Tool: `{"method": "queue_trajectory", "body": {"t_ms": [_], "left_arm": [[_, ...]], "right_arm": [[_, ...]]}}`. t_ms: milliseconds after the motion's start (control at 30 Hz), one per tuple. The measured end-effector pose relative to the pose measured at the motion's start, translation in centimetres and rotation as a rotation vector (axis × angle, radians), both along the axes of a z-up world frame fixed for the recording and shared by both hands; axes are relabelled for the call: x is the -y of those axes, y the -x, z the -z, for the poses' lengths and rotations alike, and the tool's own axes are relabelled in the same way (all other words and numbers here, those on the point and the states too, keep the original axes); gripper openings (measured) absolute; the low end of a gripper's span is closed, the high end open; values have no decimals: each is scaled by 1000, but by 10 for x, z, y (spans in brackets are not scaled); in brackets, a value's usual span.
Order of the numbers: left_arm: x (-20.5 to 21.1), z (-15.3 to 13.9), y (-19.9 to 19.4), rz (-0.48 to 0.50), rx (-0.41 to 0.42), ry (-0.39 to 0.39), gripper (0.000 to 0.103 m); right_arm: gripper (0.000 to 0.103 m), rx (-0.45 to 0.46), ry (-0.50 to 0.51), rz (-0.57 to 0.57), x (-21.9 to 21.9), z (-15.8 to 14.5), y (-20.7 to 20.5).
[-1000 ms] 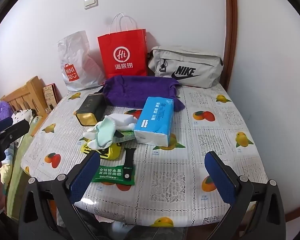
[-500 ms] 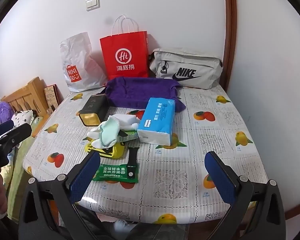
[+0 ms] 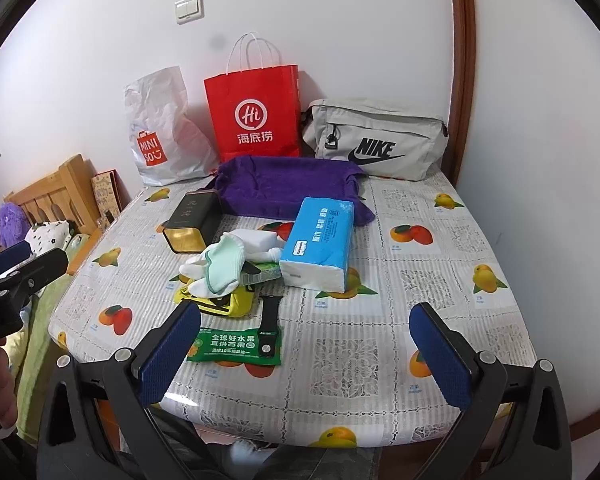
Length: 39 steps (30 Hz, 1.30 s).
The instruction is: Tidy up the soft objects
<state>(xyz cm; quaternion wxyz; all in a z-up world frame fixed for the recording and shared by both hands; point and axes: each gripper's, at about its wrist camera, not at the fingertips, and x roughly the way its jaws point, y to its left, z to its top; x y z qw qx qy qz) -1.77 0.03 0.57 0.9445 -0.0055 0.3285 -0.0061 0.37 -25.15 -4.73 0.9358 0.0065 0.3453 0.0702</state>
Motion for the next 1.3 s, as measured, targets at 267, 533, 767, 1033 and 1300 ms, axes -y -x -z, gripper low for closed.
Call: {"method": "queue_trajectory", "body": {"t_ms": [267,533,767,1033,1300], "left_arm": [[0,1,1,0,2,0,103],[-1,1,2,-1,4,0,103],[-1,1,4,-4,6,-3,103],[-2,1,5,-4,7,-2,103],[-2,1,6,-5,7,-3,103]], "right_arm": [[103,4,-1,-1,0,1,1],[103,7,-2,-10,-2,0,6],[103,10,-2,-13,-4,-1,5],[103,14,-1,-11,-4,-2,7],[103,15,-3,-12,-4,-2,8]]}}
